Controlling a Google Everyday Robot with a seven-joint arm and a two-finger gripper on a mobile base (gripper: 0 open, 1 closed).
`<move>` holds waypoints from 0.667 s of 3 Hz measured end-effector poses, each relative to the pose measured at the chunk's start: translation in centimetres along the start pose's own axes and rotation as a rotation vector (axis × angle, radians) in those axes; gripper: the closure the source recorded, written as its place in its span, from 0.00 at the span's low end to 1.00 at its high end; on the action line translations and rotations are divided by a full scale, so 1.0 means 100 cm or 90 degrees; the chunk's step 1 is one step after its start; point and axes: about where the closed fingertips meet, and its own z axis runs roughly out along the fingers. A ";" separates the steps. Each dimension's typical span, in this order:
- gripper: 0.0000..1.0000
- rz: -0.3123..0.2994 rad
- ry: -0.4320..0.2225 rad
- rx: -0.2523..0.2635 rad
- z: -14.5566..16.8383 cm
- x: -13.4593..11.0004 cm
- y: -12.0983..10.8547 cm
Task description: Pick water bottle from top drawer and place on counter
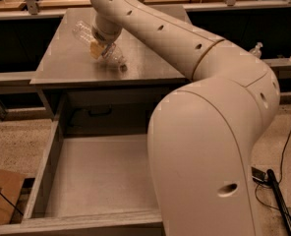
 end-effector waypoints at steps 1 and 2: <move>0.00 0.013 -0.021 -0.009 -0.001 -0.007 0.005; 0.00 0.013 -0.021 -0.009 -0.001 -0.007 0.005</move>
Offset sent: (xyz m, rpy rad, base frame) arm -0.0025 0.0054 0.0037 0.0358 0.0009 0.0039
